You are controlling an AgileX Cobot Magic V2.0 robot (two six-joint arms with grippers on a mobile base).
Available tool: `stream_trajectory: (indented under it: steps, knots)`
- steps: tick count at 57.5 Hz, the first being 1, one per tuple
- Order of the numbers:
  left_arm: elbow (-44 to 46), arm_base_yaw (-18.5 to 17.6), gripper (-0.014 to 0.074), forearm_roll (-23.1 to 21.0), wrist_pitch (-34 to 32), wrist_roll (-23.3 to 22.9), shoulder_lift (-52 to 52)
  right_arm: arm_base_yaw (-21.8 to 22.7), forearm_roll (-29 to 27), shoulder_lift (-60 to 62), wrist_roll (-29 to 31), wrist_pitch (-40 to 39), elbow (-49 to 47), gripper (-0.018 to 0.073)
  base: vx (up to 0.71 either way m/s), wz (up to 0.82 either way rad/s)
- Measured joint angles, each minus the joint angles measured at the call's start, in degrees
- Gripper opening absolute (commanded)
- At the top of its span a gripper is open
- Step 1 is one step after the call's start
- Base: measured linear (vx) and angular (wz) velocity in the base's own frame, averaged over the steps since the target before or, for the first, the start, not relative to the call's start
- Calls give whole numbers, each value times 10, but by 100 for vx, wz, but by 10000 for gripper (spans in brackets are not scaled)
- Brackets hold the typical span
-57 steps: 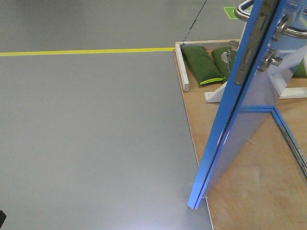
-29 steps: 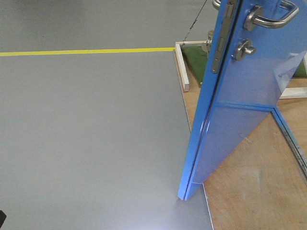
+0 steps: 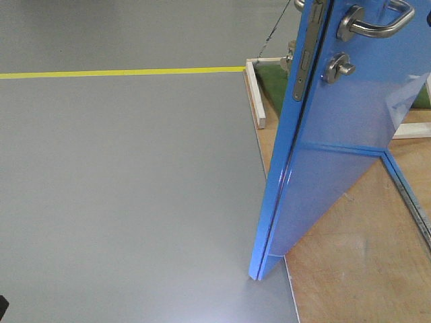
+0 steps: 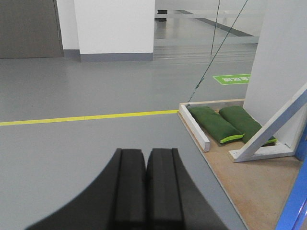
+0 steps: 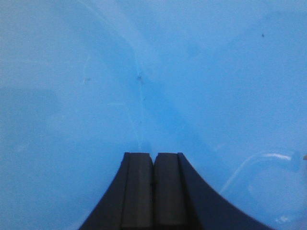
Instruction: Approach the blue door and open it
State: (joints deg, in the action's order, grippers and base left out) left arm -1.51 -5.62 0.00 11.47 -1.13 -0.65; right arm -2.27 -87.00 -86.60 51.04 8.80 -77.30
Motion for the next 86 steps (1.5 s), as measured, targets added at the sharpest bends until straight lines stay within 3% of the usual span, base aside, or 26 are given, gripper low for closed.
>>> stream_trajectory:
  steps: [86]
  knots:
    - [0,0,73,0,0,0,0,1,-1,1,0,-4,1,-1,0,0]
